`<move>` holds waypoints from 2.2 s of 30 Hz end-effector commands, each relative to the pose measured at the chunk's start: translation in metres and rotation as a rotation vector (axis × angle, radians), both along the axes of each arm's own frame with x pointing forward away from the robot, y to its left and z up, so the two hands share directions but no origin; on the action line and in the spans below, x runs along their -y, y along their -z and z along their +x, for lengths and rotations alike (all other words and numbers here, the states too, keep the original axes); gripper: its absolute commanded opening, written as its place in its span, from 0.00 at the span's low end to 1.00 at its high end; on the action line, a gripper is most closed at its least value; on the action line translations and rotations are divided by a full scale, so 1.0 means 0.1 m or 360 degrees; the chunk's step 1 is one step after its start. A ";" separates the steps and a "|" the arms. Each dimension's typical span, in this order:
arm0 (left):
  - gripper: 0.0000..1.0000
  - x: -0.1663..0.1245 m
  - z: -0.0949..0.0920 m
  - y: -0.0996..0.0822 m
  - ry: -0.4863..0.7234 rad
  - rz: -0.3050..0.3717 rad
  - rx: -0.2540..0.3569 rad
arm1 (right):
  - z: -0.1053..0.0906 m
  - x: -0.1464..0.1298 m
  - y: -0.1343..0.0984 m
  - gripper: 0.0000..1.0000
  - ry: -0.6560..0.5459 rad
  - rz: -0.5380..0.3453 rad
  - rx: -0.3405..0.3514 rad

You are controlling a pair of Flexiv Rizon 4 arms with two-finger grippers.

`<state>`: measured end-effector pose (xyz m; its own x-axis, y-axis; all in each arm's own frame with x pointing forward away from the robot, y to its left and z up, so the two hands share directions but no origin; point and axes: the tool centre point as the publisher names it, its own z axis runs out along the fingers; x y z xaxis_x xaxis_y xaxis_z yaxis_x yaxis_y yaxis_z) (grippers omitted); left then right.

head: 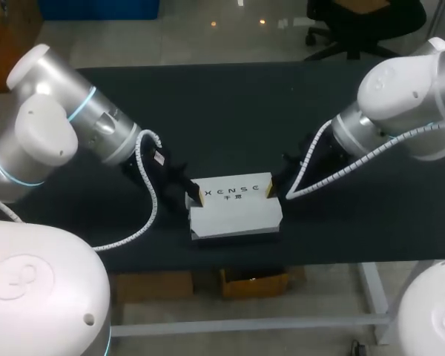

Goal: Assemble the packaging by folding the flat box into shape, placing the metal phone stand inside, and closing the box properly

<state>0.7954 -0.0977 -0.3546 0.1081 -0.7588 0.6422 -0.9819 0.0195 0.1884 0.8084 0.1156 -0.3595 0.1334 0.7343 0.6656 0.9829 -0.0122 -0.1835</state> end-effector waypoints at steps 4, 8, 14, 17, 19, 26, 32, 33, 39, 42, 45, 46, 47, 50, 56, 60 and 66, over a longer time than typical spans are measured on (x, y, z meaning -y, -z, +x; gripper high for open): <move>0.47 0.07 0.05 -0.02 0.0008 -0.0005 -0.0047 | 0.00 -0.03 -0.04 0.34 0.0008 -0.0019 -0.0031; 0.47 0.08 0.07 -0.04 0.0008 -0.0008 -0.0070 | 0.00 -0.02 -0.04 0.34 0.0014 -0.0019 -0.0046; 0.47 0.08 0.09 -0.09 0.0006 -0.0035 -0.0117 | 0.00 -0.01 -0.05 0.34 0.0023 -0.0014 -0.0061; 0.46 0.07 0.11 -0.11 0.0002 -0.0058 -0.0149 | 0.00 -0.01 -0.05 0.34 0.0025 -0.0010 -0.0070; 0.46 0.07 0.13 -0.13 0.0001 -0.0071 -0.0167 | 0.01 -0.01 -0.06 0.35 0.0025 -0.0009 -0.0072; 0.45 0.05 0.16 -0.18 0.0000 -0.0094 -0.0213 | 0.02 -0.01 -0.08 0.35 0.0031 -0.0004 -0.0088; 0.45 0.04 0.18 -0.19 -0.0001 -0.0103 -0.0245 | 0.03 -0.03 -0.11 0.35 0.0030 0.0002 -0.0103; 0.45 0.04 0.18 -0.19 -0.0003 -0.0105 -0.0252 | 0.04 -0.03 -0.12 0.34 0.0030 0.0003 -0.0104; 0.45 0.03 0.19 -0.23 -0.0007 -0.0103 -0.0269 | 0.06 -0.03 -0.16 0.35 0.0032 0.0005 -0.0113; 0.45 0.03 0.19 -0.25 -0.0008 -0.0099 -0.0274 | 0.07 -0.03 -0.18 0.35 0.0035 0.0007 -0.0116; 0.45 0.03 0.19 -0.26 -0.0010 -0.0097 -0.0278 | 0.08 -0.03 -0.19 0.35 0.0035 0.0009 -0.0118; 0.45 0.03 0.19 -0.26 -0.0009 -0.0098 -0.0279 | 0.09 -0.03 -0.20 0.35 0.0035 0.0011 -0.0120; 0.45 0.03 0.19 -0.27 -0.0010 -0.0097 -0.0281 | 0.09 -0.03 -0.20 0.35 0.0035 0.0012 -0.0121; 0.45 0.03 0.19 -0.27 -0.0013 -0.0096 -0.0285 | 0.10 -0.02 -0.21 0.35 0.0036 0.0015 -0.0124; 0.45 0.05 0.19 -0.29 -0.0014 -0.0095 -0.0303 | 0.13 -0.02 -0.24 0.35 0.0039 0.0022 -0.0131; 0.45 0.06 0.20 -0.30 -0.0012 -0.0091 -0.0312 | 0.14 -0.03 -0.28 0.36 0.0037 0.0024 -0.0126; 0.45 0.06 0.20 -0.31 -0.0007 -0.0102 -0.0335 | 0.14 -0.03 -0.33 0.36 0.0037 0.0021 -0.0117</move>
<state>0.8123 -0.0998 -0.3231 0.2468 -0.7147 0.6545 -0.9252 0.0271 0.3785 0.8226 0.1159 -0.3307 0.1998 0.7203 0.6642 0.9668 -0.0346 -0.2533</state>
